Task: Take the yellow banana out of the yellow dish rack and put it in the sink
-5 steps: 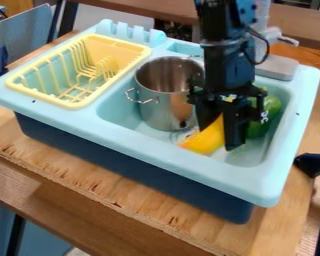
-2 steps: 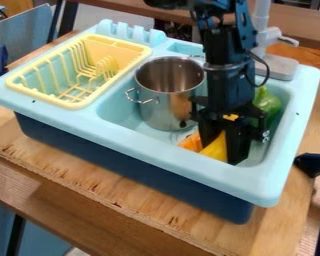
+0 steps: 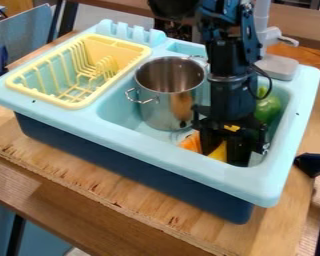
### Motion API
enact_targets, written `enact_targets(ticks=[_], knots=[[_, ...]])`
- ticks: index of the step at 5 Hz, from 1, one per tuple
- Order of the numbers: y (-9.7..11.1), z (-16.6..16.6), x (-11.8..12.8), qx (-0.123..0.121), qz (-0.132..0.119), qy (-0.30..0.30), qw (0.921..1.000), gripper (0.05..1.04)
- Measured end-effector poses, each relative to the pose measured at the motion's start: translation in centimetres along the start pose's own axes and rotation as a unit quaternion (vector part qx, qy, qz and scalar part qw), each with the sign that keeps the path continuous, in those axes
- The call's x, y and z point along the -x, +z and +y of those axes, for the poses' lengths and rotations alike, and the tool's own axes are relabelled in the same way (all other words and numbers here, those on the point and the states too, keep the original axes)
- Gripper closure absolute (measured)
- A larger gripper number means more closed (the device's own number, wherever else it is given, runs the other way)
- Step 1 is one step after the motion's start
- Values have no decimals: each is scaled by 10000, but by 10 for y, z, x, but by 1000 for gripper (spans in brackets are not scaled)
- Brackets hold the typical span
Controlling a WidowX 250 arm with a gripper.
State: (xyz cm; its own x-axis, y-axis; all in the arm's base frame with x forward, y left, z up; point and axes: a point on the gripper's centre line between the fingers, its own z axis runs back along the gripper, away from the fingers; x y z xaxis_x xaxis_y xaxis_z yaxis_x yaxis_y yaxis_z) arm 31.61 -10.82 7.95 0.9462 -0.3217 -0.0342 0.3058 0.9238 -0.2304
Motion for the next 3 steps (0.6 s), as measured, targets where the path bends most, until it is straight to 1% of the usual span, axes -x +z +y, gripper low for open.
enact_targets(ticks=[1,2,3], knots=[[1,-1,4,37,142,59,9999,235],[1,-4,6,93,204,57,9997,78],[25,-13,10,235,0,-33,9997,83]])
